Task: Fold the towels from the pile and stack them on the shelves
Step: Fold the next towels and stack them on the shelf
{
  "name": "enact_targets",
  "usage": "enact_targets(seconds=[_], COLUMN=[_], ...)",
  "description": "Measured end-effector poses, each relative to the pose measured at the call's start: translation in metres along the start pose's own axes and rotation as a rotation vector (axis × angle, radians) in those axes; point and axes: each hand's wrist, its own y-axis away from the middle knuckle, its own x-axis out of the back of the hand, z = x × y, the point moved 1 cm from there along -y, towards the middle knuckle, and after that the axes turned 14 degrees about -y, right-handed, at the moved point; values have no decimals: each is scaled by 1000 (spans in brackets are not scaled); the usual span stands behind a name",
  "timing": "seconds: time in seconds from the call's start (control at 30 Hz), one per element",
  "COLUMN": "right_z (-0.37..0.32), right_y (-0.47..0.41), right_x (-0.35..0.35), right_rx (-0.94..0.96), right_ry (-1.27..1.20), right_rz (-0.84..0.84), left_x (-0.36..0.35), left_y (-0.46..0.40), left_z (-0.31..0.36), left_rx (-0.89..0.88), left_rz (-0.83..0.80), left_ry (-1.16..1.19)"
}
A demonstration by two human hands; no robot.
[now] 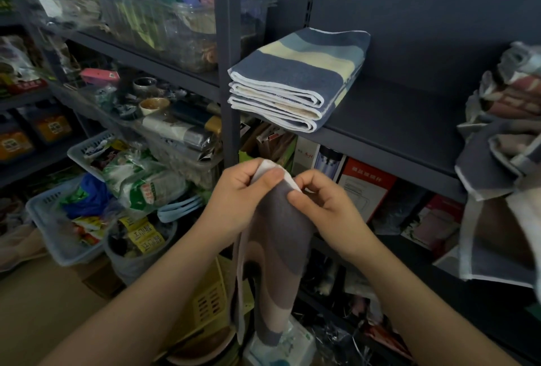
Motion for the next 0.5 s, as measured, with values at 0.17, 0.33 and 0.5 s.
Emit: enact_targets(seconds=[0.17, 0.33, 0.5], right_z=[2, 9, 17], right_y=[2, 1, 7], right_x=[10, 12, 4], right_rx=[-85, -14, 45], right_ry=[127, 297, 449], right_rz=[-77, 67, -12], left_x=[5, 12, 20], left_y=[-4, -1, -9], left_z=[-15, -25, -16], left_rx=[61, 83, -34], left_rz=[98, -178, -508], left_ry=[-63, -80, -514])
